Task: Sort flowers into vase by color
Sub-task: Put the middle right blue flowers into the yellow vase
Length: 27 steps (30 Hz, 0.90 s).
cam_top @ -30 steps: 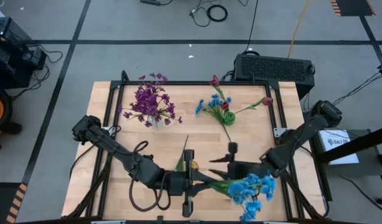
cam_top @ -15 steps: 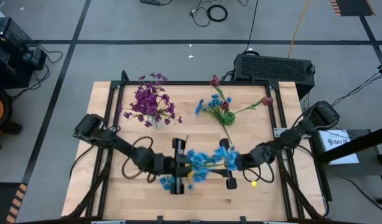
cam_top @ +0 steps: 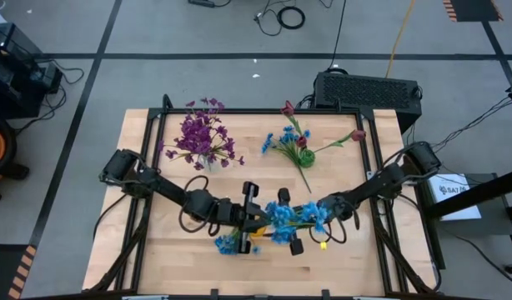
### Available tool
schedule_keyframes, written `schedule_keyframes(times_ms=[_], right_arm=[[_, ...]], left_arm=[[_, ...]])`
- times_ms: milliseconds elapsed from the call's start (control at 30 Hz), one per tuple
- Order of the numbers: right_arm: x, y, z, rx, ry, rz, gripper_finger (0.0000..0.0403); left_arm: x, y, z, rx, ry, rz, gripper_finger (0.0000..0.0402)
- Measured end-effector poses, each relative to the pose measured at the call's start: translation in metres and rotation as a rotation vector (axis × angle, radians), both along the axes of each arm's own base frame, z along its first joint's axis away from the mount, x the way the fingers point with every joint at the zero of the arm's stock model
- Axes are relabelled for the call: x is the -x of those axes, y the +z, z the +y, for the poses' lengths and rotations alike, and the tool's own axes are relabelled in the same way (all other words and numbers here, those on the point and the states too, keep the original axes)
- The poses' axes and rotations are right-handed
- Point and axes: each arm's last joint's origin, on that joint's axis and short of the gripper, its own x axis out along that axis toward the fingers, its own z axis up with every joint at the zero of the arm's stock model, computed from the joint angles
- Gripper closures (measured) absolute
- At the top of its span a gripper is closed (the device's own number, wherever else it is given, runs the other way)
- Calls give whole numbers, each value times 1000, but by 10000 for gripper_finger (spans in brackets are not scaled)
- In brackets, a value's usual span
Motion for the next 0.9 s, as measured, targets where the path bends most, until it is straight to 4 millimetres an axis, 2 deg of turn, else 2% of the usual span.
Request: schedule_keyframes(times_ms=[367, 500, 633, 833, 900], right_arm=[[-22, 8, 9, 86, -9, -1, 177], [-23, 8, 10, 96, -9, 9, 194], [-23, 8, 10, 108, -10, 7, 247], [-23, 8, 10, 131, -14, 3, 369], [-23, 8, 10, 135, -14, 5, 392]], left_arm=[[0, -2, -5, -62, -93, 8, 381], [0, -2, -6, -62, -96, 8, 381], [1, -2, -6, -62, -97, 7, 379], [1, -2, -6, -59, -100, 8, 367], [1, -2, -6, -46, -108, 12, 366]])
